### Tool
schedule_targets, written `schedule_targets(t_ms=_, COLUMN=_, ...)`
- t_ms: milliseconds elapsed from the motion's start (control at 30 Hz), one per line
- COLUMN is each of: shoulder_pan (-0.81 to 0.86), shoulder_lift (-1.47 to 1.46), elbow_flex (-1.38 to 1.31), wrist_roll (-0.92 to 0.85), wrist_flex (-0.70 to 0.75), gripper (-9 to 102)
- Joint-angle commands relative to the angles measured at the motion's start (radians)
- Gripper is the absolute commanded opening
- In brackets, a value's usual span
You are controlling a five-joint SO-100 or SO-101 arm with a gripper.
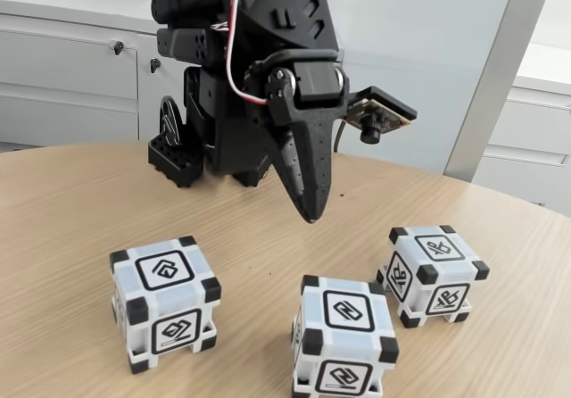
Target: Stack cubes from left to right.
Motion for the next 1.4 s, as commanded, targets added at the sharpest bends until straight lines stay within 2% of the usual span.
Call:
schedule_targets(t_ms=0, shoulder_pan=0.0, shoulder_lift=0.06, elbow_flex=-0.006, wrist_roll=0.0, wrist_flex=-0.002, gripper=2)
schedule_targets(t_ms=333, shoulder_pan=-0.005, shoulder_lift=0.055, elbow_flex=-0.011, wrist_roll=0.049, wrist_flex=-0.012, gripper=0)
schedule_targets(t_ms=533, shoulder_pan=-0.006, shoulder_lift=-0.086, elbow_flex=-0.078, wrist_roll=0.097, wrist_flex=-0.015, gripper=0)
schedule_targets(t_ms=633, shoulder_pan=-0.006, shoulder_lift=-0.196, elbow_flex=-0.17, wrist_roll=0.1, wrist_flex=-0.017, gripper=1)
schedule_targets(t_ms=700, shoulder_pan=-0.006, shoulder_lift=-0.268, elbow_flex=-0.255, wrist_roll=0.137, wrist_flex=-0.017, gripper=9)
schedule_targets(t_ms=767, shoulder_pan=-0.006, shoulder_lift=-0.337, elbow_flex=-0.342, wrist_roll=0.198, wrist_flex=-0.017, gripper=10)
schedule_targets(t_ms=933, shoulder_pan=-0.006, shoulder_lift=-0.512, elbow_flex=-0.548, wrist_roll=0.311, wrist_flex=-0.017, gripper=2)
schedule_targets(t_ms=1033, shoulder_pan=-0.006, shoulder_lift=-0.634, elbow_flex=-0.626, wrist_roll=0.345, wrist_flex=-0.017, gripper=2)
schedule_targets(t_ms=1167, shoulder_pan=-0.006, shoulder_lift=-0.77, elbow_flex=-0.683, wrist_roll=0.278, wrist_flex=-0.017, gripper=12)
schedule_targets(t_ms=1267, shoulder_pan=-0.006, shoulder_lift=-0.841, elbow_flex=-0.689, wrist_roll=0.189, wrist_flex=-0.017, gripper=14)
schedule_targets(t_ms=1367, shoulder_pan=-0.008, shoulder_lift=-0.876, elbow_flex=-0.689, wrist_roll=0.198, wrist_flex=-0.017, gripper=15)
